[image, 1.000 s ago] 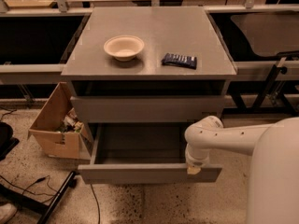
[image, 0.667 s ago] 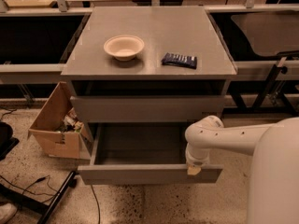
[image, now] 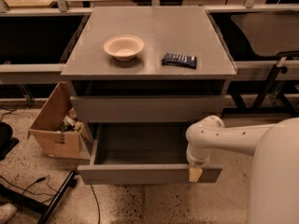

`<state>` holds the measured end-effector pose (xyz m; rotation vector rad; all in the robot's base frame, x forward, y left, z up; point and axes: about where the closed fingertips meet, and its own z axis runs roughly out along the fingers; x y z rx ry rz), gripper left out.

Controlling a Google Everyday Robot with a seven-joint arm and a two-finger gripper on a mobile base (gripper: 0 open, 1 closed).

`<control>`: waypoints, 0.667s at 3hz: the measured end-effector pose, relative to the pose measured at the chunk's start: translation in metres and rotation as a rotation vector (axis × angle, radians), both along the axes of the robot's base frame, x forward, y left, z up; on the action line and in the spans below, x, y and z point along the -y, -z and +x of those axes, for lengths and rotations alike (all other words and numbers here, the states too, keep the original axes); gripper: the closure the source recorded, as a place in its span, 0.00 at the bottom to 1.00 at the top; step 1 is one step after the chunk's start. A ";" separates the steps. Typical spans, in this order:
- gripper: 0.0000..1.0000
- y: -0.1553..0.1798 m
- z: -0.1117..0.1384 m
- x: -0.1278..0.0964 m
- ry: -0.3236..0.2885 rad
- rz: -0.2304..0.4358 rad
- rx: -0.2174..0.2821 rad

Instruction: Open middle drawer

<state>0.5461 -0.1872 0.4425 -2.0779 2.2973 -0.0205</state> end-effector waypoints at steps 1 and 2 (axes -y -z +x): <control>0.00 0.000 0.000 0.000 0.000 0.000 0.000; 0.00 0.000 -0.001 0.000 0.000 0.000 -0.003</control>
Offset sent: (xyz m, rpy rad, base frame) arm -0.0028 0.0000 0.0005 -0.0010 0.0132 -0.0042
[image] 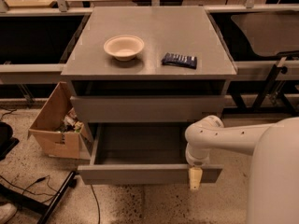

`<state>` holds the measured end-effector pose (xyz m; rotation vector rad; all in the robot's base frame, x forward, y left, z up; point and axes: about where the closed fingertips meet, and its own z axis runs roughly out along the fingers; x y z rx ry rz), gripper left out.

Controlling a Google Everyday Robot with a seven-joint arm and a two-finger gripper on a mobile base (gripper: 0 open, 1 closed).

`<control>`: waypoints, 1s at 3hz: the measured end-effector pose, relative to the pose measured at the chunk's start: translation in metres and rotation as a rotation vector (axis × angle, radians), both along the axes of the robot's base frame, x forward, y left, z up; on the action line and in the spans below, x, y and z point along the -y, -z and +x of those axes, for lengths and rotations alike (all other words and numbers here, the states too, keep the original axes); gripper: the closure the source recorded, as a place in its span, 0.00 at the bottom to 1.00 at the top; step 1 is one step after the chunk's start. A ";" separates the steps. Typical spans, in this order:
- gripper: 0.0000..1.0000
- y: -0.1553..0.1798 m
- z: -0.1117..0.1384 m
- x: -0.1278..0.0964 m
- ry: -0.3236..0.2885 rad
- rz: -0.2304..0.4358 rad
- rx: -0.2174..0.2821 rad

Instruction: Open middle drawer

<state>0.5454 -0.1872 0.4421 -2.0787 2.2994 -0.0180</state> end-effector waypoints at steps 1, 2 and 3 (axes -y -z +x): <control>0.15 0.009 -0.038 0.003 0.021 -0.039 -0.105; 0.38 0.003 -0.107 0.006 0.067 -0.109 -0.278; 0.70 -0.003 -0.106 0.006 0.068 -0.109 -0.278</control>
Offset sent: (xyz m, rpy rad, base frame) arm -0.2224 -0.0113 0.0261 -0.2350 0.5597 -0.1426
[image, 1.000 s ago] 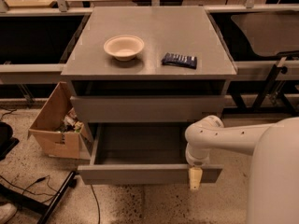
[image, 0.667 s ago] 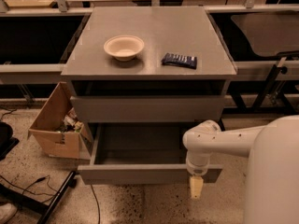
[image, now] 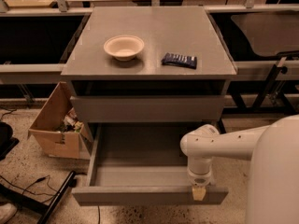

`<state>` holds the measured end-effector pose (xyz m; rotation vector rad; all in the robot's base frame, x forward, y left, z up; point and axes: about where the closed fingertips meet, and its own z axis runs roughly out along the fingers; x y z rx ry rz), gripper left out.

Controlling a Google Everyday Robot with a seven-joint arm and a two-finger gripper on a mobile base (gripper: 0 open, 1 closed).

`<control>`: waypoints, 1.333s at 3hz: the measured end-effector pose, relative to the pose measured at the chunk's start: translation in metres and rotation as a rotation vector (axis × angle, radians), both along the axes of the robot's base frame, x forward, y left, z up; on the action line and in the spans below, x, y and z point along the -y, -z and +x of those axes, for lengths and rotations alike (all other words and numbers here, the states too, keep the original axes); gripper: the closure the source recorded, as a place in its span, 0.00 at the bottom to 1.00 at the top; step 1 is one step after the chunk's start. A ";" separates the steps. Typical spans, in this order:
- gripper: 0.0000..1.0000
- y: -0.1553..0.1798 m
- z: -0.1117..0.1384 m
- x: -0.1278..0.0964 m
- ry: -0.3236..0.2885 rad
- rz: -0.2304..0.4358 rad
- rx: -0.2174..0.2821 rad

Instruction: Open middle drawer

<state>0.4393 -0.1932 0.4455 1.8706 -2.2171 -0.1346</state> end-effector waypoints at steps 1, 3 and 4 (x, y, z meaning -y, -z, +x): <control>0.93 0.000 0.000 0.000 0.000 0.000 0.000; 1.00 0.000 -0.047 0.019 0.067 -0.015 -0.067; 1.00 0.001 -0.077 0.030 0.111 -0.016 -0.104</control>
Offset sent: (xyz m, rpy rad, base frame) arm -0.3565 -0.1412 0.0167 -0.1092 0.4908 -0.4978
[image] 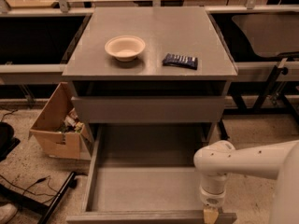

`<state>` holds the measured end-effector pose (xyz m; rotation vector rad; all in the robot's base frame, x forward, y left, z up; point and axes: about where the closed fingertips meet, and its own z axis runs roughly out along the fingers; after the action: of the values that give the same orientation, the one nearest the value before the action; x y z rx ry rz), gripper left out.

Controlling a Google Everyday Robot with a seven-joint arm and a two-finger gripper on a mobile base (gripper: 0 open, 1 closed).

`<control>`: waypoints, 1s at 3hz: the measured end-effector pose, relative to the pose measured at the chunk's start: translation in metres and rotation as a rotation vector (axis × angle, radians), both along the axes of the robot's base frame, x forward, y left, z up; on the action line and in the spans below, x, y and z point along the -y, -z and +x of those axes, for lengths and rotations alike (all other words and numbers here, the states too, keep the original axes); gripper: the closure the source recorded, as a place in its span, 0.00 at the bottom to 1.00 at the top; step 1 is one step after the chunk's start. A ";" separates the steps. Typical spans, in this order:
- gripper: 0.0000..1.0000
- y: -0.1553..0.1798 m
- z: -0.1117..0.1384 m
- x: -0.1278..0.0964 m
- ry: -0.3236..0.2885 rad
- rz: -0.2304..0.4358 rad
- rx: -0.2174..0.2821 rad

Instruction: Open middle drawer

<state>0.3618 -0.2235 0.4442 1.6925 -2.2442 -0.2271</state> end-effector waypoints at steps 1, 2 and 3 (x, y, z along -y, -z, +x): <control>0.81 0.000 0.001 -0.001 0.000 0.000 0.000; 0.58 0.000 0.001 -0.001 0.000 0.000 0.000; 0.35 0.000 0.001 -0.001 0.000 0.000 0.000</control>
Offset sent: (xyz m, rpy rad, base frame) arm 0.0007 0.0015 0.0002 0.0000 0.0000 0.0000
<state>0.3624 -0.2221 0.4444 1.6927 -2.2442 -0.2271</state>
